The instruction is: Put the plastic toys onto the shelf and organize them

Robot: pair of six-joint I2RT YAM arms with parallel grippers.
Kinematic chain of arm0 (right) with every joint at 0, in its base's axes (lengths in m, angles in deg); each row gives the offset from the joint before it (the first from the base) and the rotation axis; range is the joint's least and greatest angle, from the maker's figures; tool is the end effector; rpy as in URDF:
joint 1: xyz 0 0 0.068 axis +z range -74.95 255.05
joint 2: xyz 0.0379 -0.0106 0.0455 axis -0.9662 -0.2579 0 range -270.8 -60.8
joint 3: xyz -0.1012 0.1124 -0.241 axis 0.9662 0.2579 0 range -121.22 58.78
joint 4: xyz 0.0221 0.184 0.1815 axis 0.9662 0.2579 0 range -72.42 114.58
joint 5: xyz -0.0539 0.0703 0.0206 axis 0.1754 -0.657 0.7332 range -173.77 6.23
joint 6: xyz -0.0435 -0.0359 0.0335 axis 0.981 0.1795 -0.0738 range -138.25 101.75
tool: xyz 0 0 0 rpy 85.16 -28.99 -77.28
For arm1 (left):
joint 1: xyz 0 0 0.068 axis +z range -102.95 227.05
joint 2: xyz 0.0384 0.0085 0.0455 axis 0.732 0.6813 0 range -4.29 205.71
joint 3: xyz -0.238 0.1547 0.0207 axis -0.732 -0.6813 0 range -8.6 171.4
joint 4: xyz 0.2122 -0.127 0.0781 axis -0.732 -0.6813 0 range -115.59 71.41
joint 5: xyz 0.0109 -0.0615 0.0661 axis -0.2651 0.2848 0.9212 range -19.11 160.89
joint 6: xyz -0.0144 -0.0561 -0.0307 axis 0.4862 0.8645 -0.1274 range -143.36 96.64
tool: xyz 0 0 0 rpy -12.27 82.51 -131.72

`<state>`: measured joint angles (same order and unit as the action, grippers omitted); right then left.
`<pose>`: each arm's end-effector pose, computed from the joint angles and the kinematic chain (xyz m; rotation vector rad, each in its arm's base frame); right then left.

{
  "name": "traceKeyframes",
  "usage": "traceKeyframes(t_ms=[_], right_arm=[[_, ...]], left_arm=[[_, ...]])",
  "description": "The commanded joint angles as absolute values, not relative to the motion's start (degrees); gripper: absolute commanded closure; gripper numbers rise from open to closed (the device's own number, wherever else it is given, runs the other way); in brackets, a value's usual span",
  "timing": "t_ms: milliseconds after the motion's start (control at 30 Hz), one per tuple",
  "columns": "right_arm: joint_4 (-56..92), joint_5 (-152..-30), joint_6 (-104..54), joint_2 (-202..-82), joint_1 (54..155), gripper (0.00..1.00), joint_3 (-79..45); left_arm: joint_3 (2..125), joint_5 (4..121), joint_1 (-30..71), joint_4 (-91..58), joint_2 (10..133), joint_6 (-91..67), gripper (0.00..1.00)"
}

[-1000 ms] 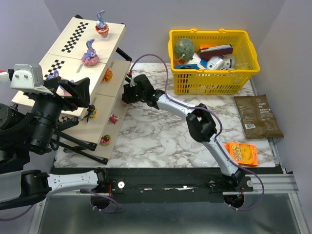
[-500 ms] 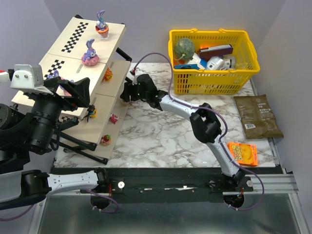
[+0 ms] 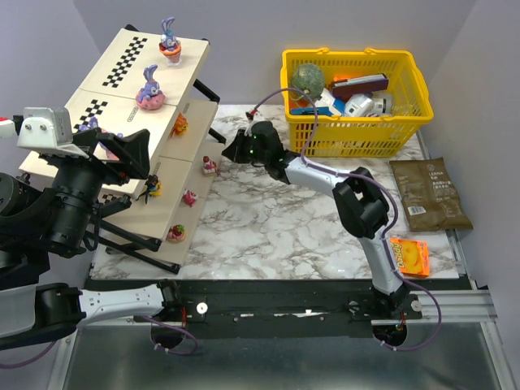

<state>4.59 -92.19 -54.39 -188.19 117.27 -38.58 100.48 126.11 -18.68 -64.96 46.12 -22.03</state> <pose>0.4004 0.3734 0.2267 -0.2155 1.9993 1.0524 0.0468 -0.0009 0.5870 -0.0202 1.4560 -0.3050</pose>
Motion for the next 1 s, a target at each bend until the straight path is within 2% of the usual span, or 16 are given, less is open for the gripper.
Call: traceKeyframes(t_ms=[0, 67, 433, 967], right_arm=[[9.2, -94.6, -60.9, -192.0, 115.4, 0.95, -44.9], [9.4, -97.3, -63.3, -193.9, 114.8, 0.99, -45.4], [11.1, -102.8, -69.4, -197.9, 114.5, 0.99, -47.1], [12.0, -103.0, -69.4, -201.9, 116.1, 0.99, -50.3]], left_arm=[[101.3, 126.1, -18.6, -64.3, 45.9, -22.3, 0.01], [101.3, 126.0, -18.6, -64.2, 45.9, -22.3, 0.01], [100.8, 125.8, -18.6, -63.9, 45.9, -22.4, 0.01], [100.2, 125.6, -18.6, -63.3, 45.5, -22.4, 0.01]])
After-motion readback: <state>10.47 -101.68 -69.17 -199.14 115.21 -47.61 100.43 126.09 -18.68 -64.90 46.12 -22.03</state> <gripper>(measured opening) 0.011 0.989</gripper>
